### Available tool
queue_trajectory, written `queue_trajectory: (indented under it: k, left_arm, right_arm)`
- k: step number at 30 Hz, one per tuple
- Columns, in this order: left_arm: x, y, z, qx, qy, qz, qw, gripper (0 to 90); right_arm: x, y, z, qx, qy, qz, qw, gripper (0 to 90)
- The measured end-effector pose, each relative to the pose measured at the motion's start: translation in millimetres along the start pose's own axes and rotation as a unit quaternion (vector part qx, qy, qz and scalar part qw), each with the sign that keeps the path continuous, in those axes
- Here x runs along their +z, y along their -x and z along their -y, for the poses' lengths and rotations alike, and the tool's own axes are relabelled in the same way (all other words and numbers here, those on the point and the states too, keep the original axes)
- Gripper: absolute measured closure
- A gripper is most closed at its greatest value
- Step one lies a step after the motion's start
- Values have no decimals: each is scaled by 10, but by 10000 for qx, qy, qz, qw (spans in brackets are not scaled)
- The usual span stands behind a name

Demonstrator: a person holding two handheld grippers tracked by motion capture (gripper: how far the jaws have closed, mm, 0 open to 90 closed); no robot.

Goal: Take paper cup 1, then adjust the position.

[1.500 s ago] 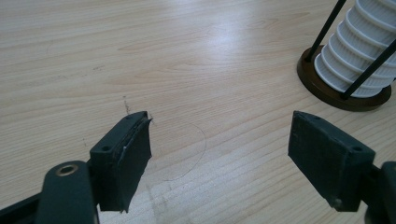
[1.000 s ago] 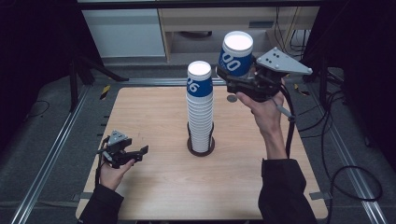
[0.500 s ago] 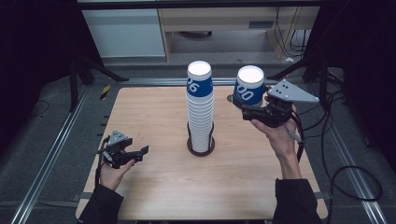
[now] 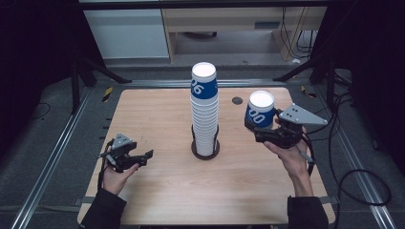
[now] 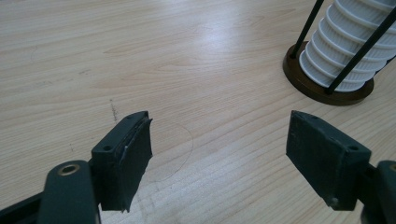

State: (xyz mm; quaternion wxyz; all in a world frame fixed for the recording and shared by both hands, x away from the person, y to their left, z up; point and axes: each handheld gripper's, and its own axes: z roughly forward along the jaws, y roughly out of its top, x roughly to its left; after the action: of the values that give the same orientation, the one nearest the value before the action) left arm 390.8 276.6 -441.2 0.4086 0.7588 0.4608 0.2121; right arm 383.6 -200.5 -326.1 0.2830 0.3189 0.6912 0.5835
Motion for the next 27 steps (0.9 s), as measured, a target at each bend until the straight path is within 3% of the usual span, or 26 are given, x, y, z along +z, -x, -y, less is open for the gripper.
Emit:
queue_trajectory:
  k: [10, 13, 14, 16, 18, 27]
  left_arm:
    - [14, 37, -13, 75, -52, 62, 9999, 217]
    - [23, 56, -13, 135, -100, 103, 9998, 217]
    - [23, 63, -15, 150, -98, 125, 9998, 216]
    - [19, 73, -24, 171, -99, 168, 9997, 215]
    - [19, 86, -26, 226, -131, 212, 9994, 213]
    - [19, 143, -42, 283, -168, 386, 9987, 213]
  right_arm:
    - [-62, -4, 366, 55, -293, -235, 9993, 209]
    - [-66, -30, 469, 10, -438, -299, 9986, 208]
    - [-60, -49, 501, -144, -574, -266, 9979, 208]
    - [-55, -57, 519, -139, -560, -317, 9978, 208]
    - [-30, -76, 583, -183, -657, -474, 9965, 206]
    - [82, -162, 739, -355, -989, -750, 9916, 205]
